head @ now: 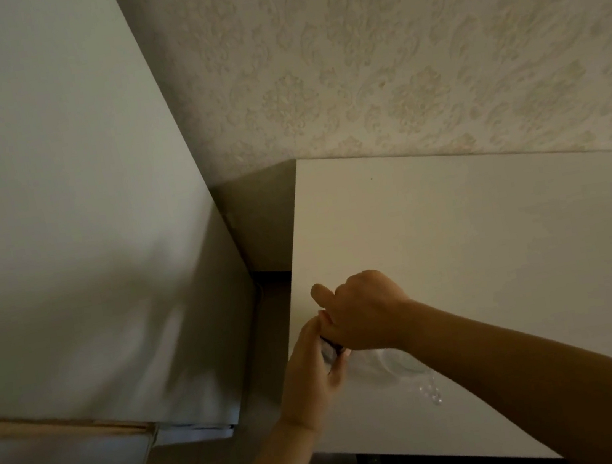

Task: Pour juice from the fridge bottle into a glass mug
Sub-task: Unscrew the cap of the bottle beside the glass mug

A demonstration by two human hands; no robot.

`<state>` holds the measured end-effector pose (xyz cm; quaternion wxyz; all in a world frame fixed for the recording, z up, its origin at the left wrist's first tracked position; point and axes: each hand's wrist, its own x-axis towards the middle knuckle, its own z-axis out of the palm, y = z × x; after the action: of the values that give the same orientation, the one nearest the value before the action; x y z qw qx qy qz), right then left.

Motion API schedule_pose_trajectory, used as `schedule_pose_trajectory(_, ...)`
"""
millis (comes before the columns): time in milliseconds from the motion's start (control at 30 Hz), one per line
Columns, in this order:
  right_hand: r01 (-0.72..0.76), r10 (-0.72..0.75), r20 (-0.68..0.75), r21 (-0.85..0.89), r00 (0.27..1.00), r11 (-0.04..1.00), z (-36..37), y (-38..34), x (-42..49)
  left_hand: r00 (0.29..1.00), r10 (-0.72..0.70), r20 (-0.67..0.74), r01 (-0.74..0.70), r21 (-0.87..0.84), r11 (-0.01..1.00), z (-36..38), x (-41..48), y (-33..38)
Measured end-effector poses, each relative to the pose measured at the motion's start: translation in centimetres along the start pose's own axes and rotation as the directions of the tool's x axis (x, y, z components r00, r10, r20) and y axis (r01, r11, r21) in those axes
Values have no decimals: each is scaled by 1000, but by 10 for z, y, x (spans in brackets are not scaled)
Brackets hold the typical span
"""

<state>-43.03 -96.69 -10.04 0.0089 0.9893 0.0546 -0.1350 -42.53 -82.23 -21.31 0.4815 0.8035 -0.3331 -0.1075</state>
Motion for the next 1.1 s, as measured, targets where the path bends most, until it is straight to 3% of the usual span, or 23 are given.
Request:
schedule_pose_trajectory(167, 254, -256, -73, -44, 964, 966, 8, 16, 7, 996, 6, 88, -5, -13, 1000, -7, 7, -9)
schedule_pose_trajectory(267, 383, -385, -38, -43, 922, 923, 6, 25, 5, 990, 8, 142, -4, -27, 1000, -11, 9, -11)
schedule_pose_trajectory(333, 352, -353, -39, -31, 935, 936, 4, 24, 3, 991, 5, 134, -1, -29, 1000, -11, 9, -9)
schedule_pose_trajectory(567, -21, 28, 32, -201, 999, 979, 6, -16, -1, 996, -40, 79, 41, -8, 999, -6, 4, -2)
schedule_pose_trajectory(733, 145, -157, -94, -116, 983, 983, 9, 6, -5, 995, -6, 99, 9, -31, 999, -8, 6, 0)
schedule_pose_trajectory(900, 312, -308, -123, 16, 943, 950, 7, 22, -3, 995, -16, 96, 19, -24, 1000, -9, 6, -3)
schedule_pose_trajectory(1000, 228, -206, -123, 197, 971, 954, 9, 22, -8, 994, -27, 110, 30, -26, 999, -11, 7, -2)
schedule_pose_trajectory(1100, 19, -5, -42, 336, 999, 942, 6, 18, -13, 994, -34, 108, 37, -19, 999, -10, 7, -5)
